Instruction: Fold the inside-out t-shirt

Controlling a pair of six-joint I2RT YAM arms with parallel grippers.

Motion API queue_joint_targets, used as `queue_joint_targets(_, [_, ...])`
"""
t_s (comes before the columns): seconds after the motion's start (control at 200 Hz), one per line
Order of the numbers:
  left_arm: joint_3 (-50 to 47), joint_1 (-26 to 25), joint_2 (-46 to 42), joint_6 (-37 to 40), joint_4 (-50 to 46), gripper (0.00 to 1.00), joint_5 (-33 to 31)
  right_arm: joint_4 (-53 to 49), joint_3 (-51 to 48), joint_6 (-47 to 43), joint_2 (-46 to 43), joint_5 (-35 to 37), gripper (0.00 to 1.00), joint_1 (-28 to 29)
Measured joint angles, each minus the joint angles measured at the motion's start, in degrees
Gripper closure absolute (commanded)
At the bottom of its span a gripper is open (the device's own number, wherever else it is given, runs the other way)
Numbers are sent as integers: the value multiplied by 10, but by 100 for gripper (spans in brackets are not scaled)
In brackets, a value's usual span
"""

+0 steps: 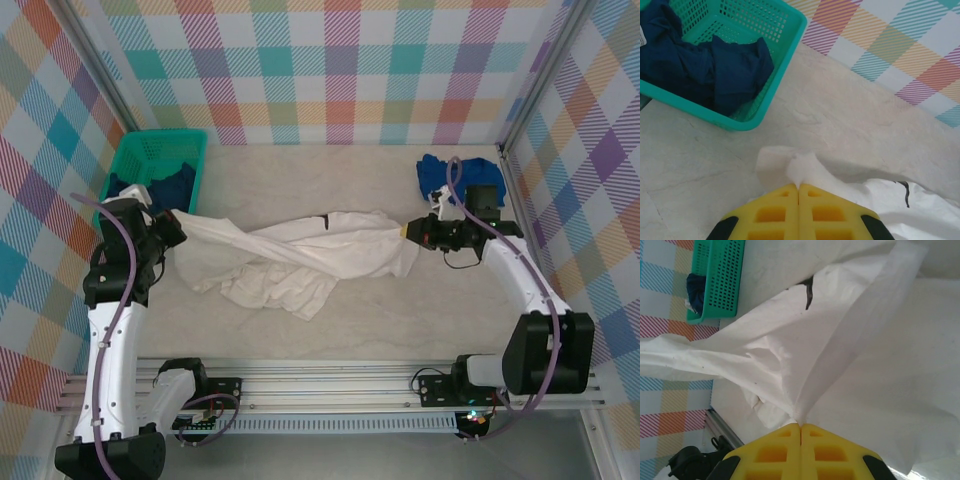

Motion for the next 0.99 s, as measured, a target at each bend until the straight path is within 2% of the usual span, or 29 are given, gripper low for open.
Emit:
queue_joint_targets(0.155, [-5,0,13,0,1,100,10,51,-22,21,92,0,99,16])
queue_joint_targets(0.365, [-7,0,20,0,4,100,26,88,-5,24,194,18,91,19])
queue_joint_targets(0.715, [-14,0,21,0,16,100,37,104,-4,-15,204,64,67,22])
queue_joint_targets(0.995, [-16,0,21,0,17,100,41,95,-15,-32,204,125,58,42])
